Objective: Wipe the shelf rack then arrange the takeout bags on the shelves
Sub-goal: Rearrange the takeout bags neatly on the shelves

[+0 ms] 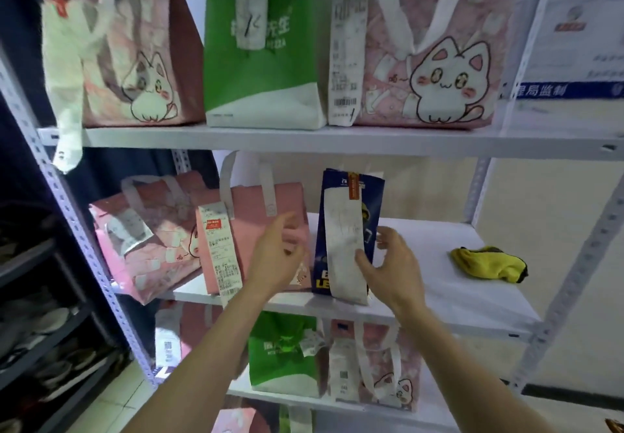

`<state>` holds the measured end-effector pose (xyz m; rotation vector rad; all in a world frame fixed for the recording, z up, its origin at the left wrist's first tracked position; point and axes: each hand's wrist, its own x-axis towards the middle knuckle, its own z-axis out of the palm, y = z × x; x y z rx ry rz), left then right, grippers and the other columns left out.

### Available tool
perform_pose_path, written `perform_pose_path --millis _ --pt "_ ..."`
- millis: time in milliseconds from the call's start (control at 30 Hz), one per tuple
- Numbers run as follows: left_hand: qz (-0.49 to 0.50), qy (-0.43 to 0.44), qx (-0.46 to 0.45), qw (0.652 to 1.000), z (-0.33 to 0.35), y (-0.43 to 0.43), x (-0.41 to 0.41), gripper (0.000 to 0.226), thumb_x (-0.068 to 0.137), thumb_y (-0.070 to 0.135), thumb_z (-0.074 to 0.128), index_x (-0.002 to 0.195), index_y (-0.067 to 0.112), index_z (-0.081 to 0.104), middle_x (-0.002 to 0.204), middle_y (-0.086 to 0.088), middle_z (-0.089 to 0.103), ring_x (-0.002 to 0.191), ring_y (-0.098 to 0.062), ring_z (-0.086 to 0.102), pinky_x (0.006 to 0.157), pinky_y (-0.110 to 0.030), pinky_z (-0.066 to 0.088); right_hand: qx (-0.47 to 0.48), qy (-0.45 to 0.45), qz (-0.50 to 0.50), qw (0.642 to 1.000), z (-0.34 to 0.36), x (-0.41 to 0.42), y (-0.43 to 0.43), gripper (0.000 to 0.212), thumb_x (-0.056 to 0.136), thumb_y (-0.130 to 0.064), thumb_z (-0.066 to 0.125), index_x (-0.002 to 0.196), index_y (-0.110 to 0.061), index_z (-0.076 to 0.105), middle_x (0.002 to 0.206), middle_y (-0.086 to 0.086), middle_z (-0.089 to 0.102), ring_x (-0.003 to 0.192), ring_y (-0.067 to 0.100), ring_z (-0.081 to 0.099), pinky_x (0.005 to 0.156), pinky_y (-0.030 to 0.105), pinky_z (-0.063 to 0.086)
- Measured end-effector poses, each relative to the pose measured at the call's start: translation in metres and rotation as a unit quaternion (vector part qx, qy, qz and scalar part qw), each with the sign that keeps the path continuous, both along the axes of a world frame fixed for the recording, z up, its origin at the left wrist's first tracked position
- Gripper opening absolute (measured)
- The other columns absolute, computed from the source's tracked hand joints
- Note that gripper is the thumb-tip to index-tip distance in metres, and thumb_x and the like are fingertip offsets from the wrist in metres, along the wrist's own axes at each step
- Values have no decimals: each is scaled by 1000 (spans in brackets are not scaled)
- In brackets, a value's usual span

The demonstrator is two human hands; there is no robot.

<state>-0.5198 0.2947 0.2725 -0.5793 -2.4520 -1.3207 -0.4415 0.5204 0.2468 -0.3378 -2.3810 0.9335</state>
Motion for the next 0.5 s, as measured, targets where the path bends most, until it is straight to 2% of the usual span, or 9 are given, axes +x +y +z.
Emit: perform_pose_path --millis 100,200,267,367,433,500 --pt "20 91 69 993 55 -27 -3 45 103 12 71 143 30 61 119 15 68 99 2 67 83 -21 62 32 85 12 996 58 4 -20 37 93 -51 67 126 -35 58 109 -20 59 96 3 61 84 35 59" --pt "31 203 133 970 114 -54 -9 32 101 8 71 128 24 68 111 6 71 90 -8 69 74 -17 58 30 170 12 985 119 8 -44 20 98 -40 69 114 -30 66 103 -23 54 88 -1 61 76 28 55" --pt "53 257 161 952 150 -69 -19 27 98 12 71 124 22 68 110 3 70 89 -9 68 71 -15 55 29 246 24 968 160 8 -63 13 98 -31 70 108 -23 69 104 -17 59 87 2 62 75 30 57" --pt "77 261 160 949 197 -86 -42 43 94 22 73 136 20 62 126 1 63 108 -14 64 91 -19 52 50 307 30 950 218 -7 -91 24 98 -31 70 118 -18 65 111 -7 63 93 13 63 82 38 58" --pt "71 209 142 965 222 -92 -59 62 95 23 78 151 22 51 142 2 57 128 -17 58 109 -28 49 73 280 24 957 250 -25 -105 41 99 -35 69 135 -18 56 126 -2 62 110 18 62 94 41 56" --pt "49 143 120 981 240 -95 -73 80 96 23 80 164 23 38 159 -1 51 143 -20 53 119 -36 45 86 235 8 968 274 -43 -114 60 100 -35 71 149 -14 45 139 3 61 123 24 61 103 43 53"
